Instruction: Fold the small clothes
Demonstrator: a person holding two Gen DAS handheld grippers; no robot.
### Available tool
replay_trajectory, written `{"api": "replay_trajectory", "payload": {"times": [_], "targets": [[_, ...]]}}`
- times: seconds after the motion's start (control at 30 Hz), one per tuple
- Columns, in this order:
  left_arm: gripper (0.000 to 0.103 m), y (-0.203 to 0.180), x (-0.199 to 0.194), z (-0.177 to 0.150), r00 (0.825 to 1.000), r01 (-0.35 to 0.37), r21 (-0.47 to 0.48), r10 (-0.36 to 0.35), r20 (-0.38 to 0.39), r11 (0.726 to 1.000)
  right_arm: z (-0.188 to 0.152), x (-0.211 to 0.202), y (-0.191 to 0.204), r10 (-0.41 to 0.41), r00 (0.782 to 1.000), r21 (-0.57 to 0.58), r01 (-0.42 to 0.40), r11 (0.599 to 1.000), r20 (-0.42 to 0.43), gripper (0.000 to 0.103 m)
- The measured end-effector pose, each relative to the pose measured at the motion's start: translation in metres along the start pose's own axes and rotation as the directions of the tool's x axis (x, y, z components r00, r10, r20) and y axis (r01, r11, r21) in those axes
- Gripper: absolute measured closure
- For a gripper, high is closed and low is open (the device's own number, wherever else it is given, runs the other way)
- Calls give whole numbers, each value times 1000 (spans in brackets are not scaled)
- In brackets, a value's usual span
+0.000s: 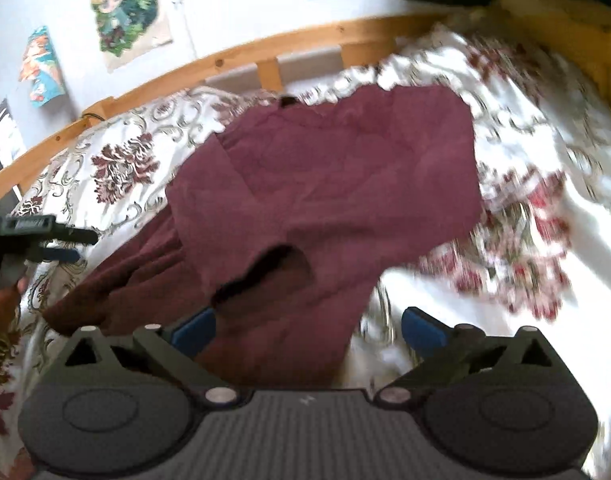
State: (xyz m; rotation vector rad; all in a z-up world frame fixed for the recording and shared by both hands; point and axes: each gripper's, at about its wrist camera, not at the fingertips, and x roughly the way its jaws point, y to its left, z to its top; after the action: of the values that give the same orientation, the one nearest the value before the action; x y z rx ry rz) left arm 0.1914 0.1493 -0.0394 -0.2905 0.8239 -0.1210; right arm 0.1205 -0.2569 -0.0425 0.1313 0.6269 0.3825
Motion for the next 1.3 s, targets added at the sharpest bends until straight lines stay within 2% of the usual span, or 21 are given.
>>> {"api": "replay_trajectory", "payload": {"times": [0.1,0.17,0.23,0.3,0.33,0.4,0.43,0.47,0.5,0.53,0.57,0.63,0.73,0.83,0.9,1.1,1.2,1.3], "targets": [[10,-2,-4,-12,999,32,29,-31,-24,999,-11,-8,3,-16,999,30,17,999,-37,1],[15,-3,-5,-16,995,78,37,-76,-61,996,-17,-13,5,-15,998,49,18,999,-59,2],[21,-4,-4,-19,991,112,45,-108,-85,993,-22,-15,10,9,997,67,-4,998,-72,8],[34,-5,-1,-22,989,110,52,-105,-101,993,-25,-11,17,15,996,71,-9,997,-93,21],[40,-5,1,-22,990,95,50,-89,-112,994,-28,-9,20,7,994,75,1,997,-108,32],[70,-2,5,-21,992,39,36,-34,-124,999,-33,-6,24,-26,994,79,35,996,-109,41],[74,-1,5,-20,992,36,19,-34,-123,999,-35,-5,24,-36,994,71,44,997,-103,49],[88,3,4,-19,993,41,-12,-42,-114,999,-35,-5,25,-40,995,66,46,997,-96,63],[94,6,4,-19,992,44,-43,-49,-112,998,-34,-6,24,-45,995,69,51,996,-83,76],[96,8,3,-20,992,54,-70,-61,-111,996,-33,-8,22,-36,996,77,42,996,-79,86],[100,10,1,-21,992,55,-87,-64,-107,995,-32,-10,20,-25,997,89,32,996,-78,91],[101,6,-6,-22,994,45,-106,-55,-97,993,-29,-18,18,-16,998,90,22,996,-66,97],[101,-2,-23,-20,996,49,-115,-58,-71,992,-19,-39,18,-27,999,53,29,998,-29,98],[102,-10,-42,-20,995,41,-134,-52,-80,990,-8,-66,11,-51,999,29,50,998,15,99],[102,-13,-57,-27,994,61,-165,-76,-84,984,-3,-87,3,-71,997,8,70,997,27,99],[102,-15,-86,-70,990,92,-249,-116,-84,964,-16,-119,-18,-123,992,-8,123,992,-24,99],[102,-13,-85,-90,987,84,-249,-114,-109,965,-30,-116,-26,-145,987,1,145,989,-68,99],[102,-8,-80,-93,986,80,-274,-117,-120,958,-40,-106,-26,-168,981,-11,167,986,-94,98]]}}
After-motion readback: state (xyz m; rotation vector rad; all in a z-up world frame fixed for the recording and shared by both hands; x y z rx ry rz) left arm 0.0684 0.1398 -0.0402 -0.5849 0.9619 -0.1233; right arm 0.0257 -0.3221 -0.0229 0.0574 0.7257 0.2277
